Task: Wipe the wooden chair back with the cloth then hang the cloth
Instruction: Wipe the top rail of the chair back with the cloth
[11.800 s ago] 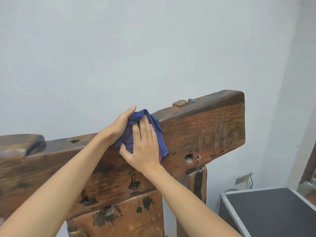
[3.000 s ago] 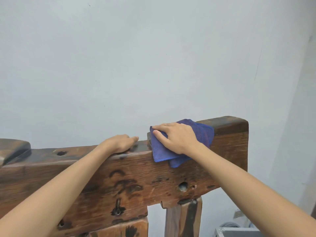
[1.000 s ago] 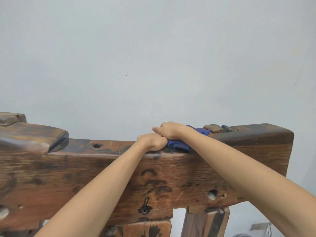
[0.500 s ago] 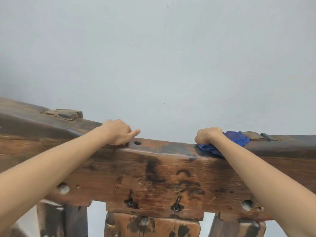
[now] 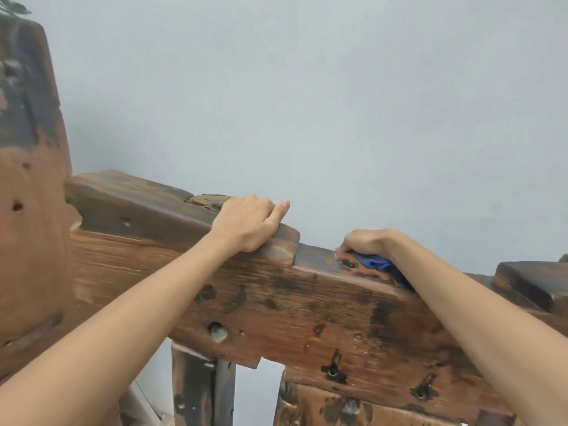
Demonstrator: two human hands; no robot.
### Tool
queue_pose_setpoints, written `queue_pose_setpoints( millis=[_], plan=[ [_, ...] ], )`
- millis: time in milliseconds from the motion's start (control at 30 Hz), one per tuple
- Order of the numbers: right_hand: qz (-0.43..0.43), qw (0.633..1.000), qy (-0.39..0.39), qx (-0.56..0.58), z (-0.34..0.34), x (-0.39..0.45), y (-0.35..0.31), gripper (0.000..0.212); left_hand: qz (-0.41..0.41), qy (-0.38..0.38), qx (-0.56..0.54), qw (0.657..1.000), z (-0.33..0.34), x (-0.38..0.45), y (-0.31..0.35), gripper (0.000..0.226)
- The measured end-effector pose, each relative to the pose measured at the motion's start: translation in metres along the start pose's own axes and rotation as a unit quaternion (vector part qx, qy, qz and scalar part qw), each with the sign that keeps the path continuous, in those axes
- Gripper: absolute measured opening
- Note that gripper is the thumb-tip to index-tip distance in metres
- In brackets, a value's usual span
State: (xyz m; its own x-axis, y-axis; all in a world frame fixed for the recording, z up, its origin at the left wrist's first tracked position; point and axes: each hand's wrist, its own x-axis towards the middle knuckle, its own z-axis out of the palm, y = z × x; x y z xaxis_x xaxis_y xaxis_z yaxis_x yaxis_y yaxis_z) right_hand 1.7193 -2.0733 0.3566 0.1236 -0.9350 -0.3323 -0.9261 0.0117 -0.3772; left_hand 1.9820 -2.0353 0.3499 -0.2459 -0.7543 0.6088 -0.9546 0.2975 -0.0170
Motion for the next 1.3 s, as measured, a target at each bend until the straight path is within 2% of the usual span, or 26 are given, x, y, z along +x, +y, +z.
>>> queue_pose_setpoints(
  millis=[133, 233, 300, 400, 467, 533, 600, 667, 733, 800, 833, 900, 967, 1033, 1167, 1300],
  plan=[
    [-0.058, 0.99, 0.084, 0.097, 0.035, 0.012, -0.079, 0.042, -0.001, -0.025, -0.041, 0.999, -0.002, 0.002, -0.002, 0.069],
    [-0.08, 0.977, 0.129, 0.151, 0.043, 0.008, -0.085, 0.044, -0.004, -0.033, -0.058, 0.998, -0.005, 0.003, -0.003, 0.066],
    [-0.107, 0.973, 0.167, 0.119, 0.047, -0.006, -0.078, 0.047, -0.017, -0.038, -0.068, 0.997, -0.005, 0.003, -0.003, 0.067],
    [-0.145, 0.959, 0.244, -0.011, 0.057, -0.034, -0.065, 0.049, -0.057, -0.049, -0.079, 0.994, -0.005, 0.004, -0.004, 0.06],
    [-0.16, 0.946, 0.272, -0.076, 0.067, -0.054, -0.049, 0.048, -0.08, -0.061, -0.061, 0.993, -0.007, 0.001, -0.002, 0.047],
    [-0.16, 0.934, 0.3, -0.113, 0.075, -0.073, -0.023, 0.051, -0.097, -0.111, -0.023, 0.989, -0.011, -0.001, 0.007, 0.04],
    [-0.168, 0.913, 0.35, -0.125, 0.084, -0.088, 0.0, 0.053, -0.132, -0.18, -0.002, 0.975, -0.015, 0.008, 0.011, 0.052],
    [-0.181, 0.877, 0.414, -0.164, 0.095, -0.106, 0.04, 0.053, -0.188, -0.255, 0.008, 0.948, -0.02, 0.02, 0.029, 0.069],
    [-0.185, 0.844, 0.459, -0.209, 0.106, -0.119, 0.091, 0.057, -0.227, -0.315, 0.061, 0.92, -0.021, 0.03, 0.052, 0.067],
    [-0.165, 0.822, 0.498, -0.22, 0.111, -0.131, 0.151, 0.06, -0.214, -0.363, 0.113, 0.9, -0.014, 0.038, 0.087, 0.063],
    [-0.15, 0.816, 0.511, -0.225, 0.113, -0.134, 0.174, 0.063, -0.185, -0.379, 0.102, 0.901, -0.009, 0.04, 0.107, 0.062],
    [-0.127, 0.799, 0.53, -0.255, 0.116, -0.138, 0.217, 0.066, -0.089, -0.39, -0.007, 0.917, 0.007, 0.042, 0.163, 0.064],
    [-0.135, 0.78, 0.537, -0.291, 0.118, -0.137, 0.241, 0.063, -0.01, -0.371, -0.091, 0.924, 0.021, 0.038, 0.218, 0.072],
    [-0.139, 0.767, 0.545, -0.308, 0.115, -0.14, 0.268, 0.058, 0.042, -0.326, -0.127, 0.936, 0.035, 0.036, 0.274, 0.077],
    [-0.132, 0.749, 0.574, -0.305, 0.094, -0.148, 0.329, 0.056, 0.056, -0.291, -0.221, 0.929, 0.054, 0.047, 0.333, 0.079],
    [-0.05, 0.757, 0.599, -0.256, 0.057, -0.162, 0.397, 0.069, 0.014, -0.263, -0.334, 0.905, 0.057, 0.06, 0.38, 0.085]
  ],
)
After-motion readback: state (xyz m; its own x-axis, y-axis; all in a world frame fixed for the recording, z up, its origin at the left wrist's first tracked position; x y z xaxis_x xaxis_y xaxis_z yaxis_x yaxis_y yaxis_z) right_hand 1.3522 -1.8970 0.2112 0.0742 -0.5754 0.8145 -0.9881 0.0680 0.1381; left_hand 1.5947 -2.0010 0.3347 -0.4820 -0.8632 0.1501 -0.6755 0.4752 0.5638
